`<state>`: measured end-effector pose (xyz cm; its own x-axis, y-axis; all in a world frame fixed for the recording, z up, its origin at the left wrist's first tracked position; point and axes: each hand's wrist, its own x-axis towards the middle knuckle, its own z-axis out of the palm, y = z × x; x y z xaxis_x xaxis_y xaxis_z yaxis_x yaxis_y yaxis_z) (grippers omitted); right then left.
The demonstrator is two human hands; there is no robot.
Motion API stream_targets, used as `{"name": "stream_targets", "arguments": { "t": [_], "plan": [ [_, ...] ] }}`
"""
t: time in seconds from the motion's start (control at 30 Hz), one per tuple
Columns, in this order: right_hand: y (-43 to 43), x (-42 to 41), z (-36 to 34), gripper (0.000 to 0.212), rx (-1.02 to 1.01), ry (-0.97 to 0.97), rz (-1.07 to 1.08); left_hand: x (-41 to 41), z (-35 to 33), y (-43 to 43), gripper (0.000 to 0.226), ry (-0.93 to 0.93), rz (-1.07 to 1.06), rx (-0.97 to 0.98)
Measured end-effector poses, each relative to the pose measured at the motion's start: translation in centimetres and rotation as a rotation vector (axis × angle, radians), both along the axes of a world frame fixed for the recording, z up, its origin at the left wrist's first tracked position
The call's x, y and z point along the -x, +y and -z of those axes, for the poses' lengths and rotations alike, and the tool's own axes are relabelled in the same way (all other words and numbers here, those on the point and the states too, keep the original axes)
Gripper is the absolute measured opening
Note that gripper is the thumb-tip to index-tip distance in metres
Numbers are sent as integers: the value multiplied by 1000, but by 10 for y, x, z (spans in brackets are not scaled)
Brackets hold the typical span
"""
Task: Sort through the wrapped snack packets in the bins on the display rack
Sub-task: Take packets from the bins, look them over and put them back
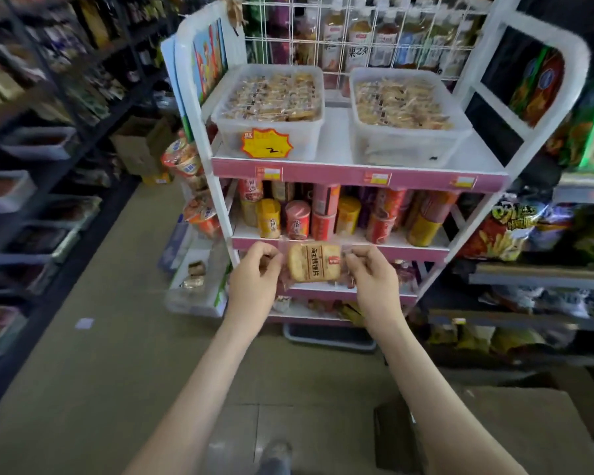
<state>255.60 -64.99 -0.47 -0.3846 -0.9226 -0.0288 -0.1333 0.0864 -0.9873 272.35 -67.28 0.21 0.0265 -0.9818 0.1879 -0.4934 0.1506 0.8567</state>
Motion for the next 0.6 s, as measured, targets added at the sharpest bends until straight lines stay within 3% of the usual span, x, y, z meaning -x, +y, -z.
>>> {"name": "stream_targets", "arguments": {
  "t": [0.17,0.33,0.5,0.6],
  "plan": [
    [11,-4,10,13,-40,-223,5,-1,4,14,18,50,-5,14],
    [12,-13,12,17,-40,-323,-29,-12,7,16,18,66,-13,-21],
    [11,-26,10,16,-26,-327,-26,-25,6,13,21,91,1,-64],
    [10,-31,6,16,6,-292,-7,-29,2,9,9,6,25,-81]
  ]
}}
